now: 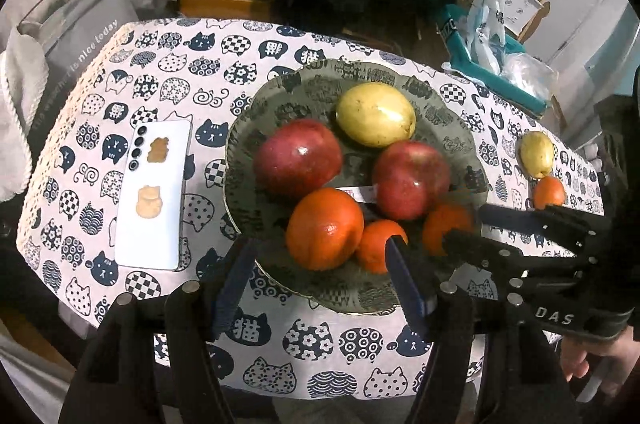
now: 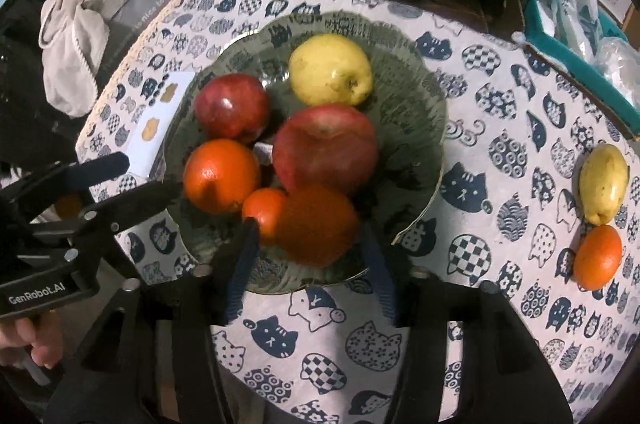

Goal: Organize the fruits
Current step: 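Lower the orange into the bowl with the right tool while the left tool lowers its orange, then open both tools and withdraw them from the bowl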

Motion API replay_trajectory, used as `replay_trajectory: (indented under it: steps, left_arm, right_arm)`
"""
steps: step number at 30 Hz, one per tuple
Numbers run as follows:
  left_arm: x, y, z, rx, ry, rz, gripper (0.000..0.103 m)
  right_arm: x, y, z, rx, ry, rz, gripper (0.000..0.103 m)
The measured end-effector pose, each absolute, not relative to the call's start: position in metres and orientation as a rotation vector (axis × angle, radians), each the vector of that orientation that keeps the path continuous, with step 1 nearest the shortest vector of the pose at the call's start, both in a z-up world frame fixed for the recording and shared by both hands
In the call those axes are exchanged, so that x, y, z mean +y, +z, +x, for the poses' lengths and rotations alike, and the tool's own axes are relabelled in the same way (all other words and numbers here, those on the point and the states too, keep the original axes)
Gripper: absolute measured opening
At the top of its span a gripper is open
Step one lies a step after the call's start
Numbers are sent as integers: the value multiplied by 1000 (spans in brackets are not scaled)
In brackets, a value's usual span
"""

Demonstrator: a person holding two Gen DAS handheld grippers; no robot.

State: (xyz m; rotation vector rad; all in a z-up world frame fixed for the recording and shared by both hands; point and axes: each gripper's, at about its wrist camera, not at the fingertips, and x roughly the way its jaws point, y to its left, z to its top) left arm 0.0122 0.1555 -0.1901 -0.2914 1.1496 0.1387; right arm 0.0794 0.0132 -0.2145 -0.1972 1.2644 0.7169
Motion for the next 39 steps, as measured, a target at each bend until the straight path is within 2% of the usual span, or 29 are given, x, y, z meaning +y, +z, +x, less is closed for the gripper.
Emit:
replay_trajectory:
  steps: [2, 11, 27, 32, 39]
  left_arm:
    - [155, -187, 11, 1140, 140, -287, 69]
    - [146, -166, 10, 1088, 127, -280, 69]
    - [110, -107, 5, 932, 73, -242, 78]
    - [99, -88, 2, 882, 65, -218, 81]
    - [81, -67, 0, 824, 53, -190, 81]
  right_arm:
    - [11, -208, 80, 1244, 704, -193, 67]
    - [-12, -170, 84, 1126, 602, -189, 74]
    - [-71, -107, 74, 930, 464, -182, 75]
    - [-88, -85, 67, 862, 437, -163, 82]
    - [-115, -62, 60, 802, 407, -138, 82]
